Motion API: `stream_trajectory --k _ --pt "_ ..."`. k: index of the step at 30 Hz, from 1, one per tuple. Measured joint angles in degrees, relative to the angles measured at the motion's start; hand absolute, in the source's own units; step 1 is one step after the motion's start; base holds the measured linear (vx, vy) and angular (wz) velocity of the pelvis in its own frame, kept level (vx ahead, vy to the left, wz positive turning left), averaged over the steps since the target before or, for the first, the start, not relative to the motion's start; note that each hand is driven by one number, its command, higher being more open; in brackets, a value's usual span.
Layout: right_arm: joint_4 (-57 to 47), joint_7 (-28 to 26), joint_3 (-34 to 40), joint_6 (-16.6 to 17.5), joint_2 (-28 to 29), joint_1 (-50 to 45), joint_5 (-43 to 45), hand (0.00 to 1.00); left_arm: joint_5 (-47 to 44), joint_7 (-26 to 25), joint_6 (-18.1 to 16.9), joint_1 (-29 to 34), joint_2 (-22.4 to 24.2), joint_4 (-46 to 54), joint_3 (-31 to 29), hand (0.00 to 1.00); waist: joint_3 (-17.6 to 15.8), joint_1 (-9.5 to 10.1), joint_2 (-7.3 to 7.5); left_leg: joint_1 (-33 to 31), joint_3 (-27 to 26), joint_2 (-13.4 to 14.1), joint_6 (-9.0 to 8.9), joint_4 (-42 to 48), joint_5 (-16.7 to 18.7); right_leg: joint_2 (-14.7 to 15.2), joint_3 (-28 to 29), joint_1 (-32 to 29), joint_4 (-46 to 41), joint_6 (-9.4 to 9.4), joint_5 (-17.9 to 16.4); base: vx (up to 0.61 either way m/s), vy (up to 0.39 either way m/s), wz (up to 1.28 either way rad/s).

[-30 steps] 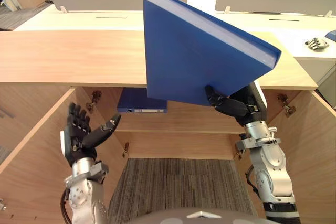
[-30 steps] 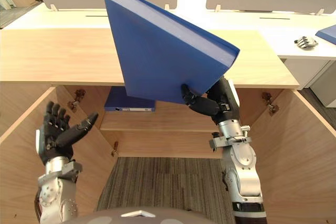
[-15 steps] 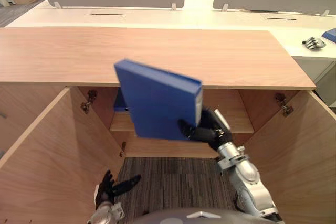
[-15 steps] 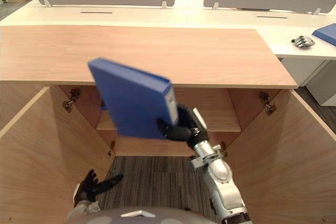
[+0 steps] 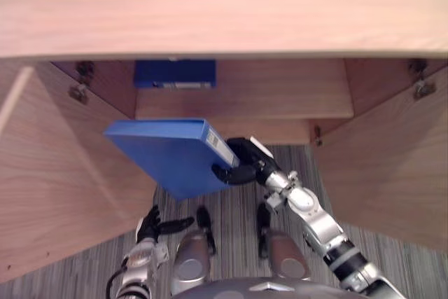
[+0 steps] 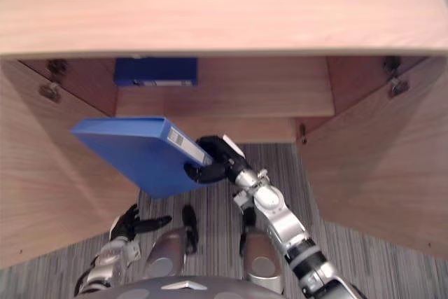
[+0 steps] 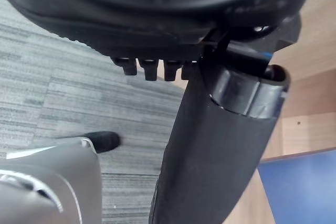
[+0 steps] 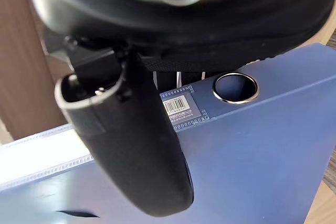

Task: Walk over to the cabinet, pick up the folder, carry it to the office cabinet, place the folder inside the office cabinet, then close the office cabinet door

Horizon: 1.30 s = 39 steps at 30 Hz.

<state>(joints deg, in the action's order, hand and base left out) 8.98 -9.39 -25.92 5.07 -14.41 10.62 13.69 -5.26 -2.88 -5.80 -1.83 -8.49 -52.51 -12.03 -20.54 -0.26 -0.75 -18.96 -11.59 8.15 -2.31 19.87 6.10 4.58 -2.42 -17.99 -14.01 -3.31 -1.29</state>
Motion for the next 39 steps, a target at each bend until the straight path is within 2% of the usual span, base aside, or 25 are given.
stream_trajectory --k 4,6,9,11,14,17,24,29,39 --pt "-1.0 1.7 2.0 0.0 0.2 0.7 1.4 0.0 -1.2 -0.7 -0.4 -2.0 0.0 2.1 0.7 1.0 -2.8 0.27 0.15 -8.6 0.4 1.6 -0.08 9.8 3.7 0.0 0.8 -10.3 -12.9 0.3 -5.1 -0.16 -0.028 -0.05" --pt "-4.7 3.3 4.1 0.0 0.7 -0.2 5.1 0.0 -1.8 -0.9 -0.4 -2.6 0.4 4.6 1.3 1.0 -4.4 0.32 0.06 -15.0 1.3 2.7 -0.17 16.6 6.4 0.0 0.8 -17.1 -20.5 0.49 -8.0 -0.2 -0.058 0.0" --pt "-10.1 5.5 8.1 0.3 2.0 -0.3 8.8 0.0 -3.1 -1.5 -0.4 -4.0 1.7 7.6 1.0 1.0 -5.6 0.65 -0.29 -21.8 2.4 4.1 -0.27 22.1 7.9 -0.1 0.7 -23.9 -26.2 0.8 -9.7 -0.17 -0.037 0.01" --pt "-11.9 7.3 11.7 2.3 4.3 1.0 11.6 0.0 -3.1 -1.9 -0.4 -5.8 2.7 10.1 0.7 1.0 -6.2 0.81 -0.41 -27.1 3.7 4.5 -0.19 25.7 8.0 -0.1 0.0 -28.7 -30.2 1.4 -10.7 -0.11 -0.04 0.12" --pt "-12.1 10.3 16.0 4.6 6.4 4.3 16.2 0.0 -3.1 -2.0 -0.4 -8.7 3.1 12.7 0.3 1.0 -6.6 1.67 -0.4 -33.5 5.1 5.1 -0.61 29.7 8.5 -0.2 -0.5 -34.9 -34.7 2.06 -11.9 -0.07 -0.034 0.1" --pt "-12.0 13.5 19.9 5.5 8.2 8.5 19.8 0.0 -3.1 -3.1 -0.5 -12.0 3.9 16.1 -0.5 1.0 -8.0 2.17 -0.38 -38.5 5.9 5.6 -0.82 32.3 8.7 -0.3 -0.8 -39.9 -37.7 2.36 -12.5 -0.01 -0.006 0.0" --pt "-11.6 16.0 22.6 7.4 9.9 14.8 27.6 0.0 -3.2 -4.7 -0.5 -14.0 5.6 23.0 -0.1 1.0 -8.3 2.89 -0.41 -45.7 6.8 6.2 -1.21 36.5 9.1 -0.4 -0.8 -46.9 -41.9 2.54 -13.1 -0.01 0.017 0.0" --pt "-11.5 17.3 25.3 10.9 11.0 20.8 34.4 0.0 -3.4 -5.7 -0.5 -15.1 6.4 26.3 1.0 1.0 -8.3 3.1 -0.4 -49.5 7.5 6.2 -1.02 39.0 9.3 -0.2 -0.8 -50.4 -44.1 2.34 -13.3 -0.04 0.065 0.01" --pt "-11.2 17.7 29.8 16.5 12.3 26.3 49.8 0.0 -4.3 -6.7 -0.6 -15.0 6.9 28.2 1.7 1.0 -8.3 3.1 -0.4 -50.2 7.6 6.4 -1.04 38.9 9.3 -0.3 -0.9 -51.1 -43.9 2.48 -13.2 0.0 0.07 -0.01"
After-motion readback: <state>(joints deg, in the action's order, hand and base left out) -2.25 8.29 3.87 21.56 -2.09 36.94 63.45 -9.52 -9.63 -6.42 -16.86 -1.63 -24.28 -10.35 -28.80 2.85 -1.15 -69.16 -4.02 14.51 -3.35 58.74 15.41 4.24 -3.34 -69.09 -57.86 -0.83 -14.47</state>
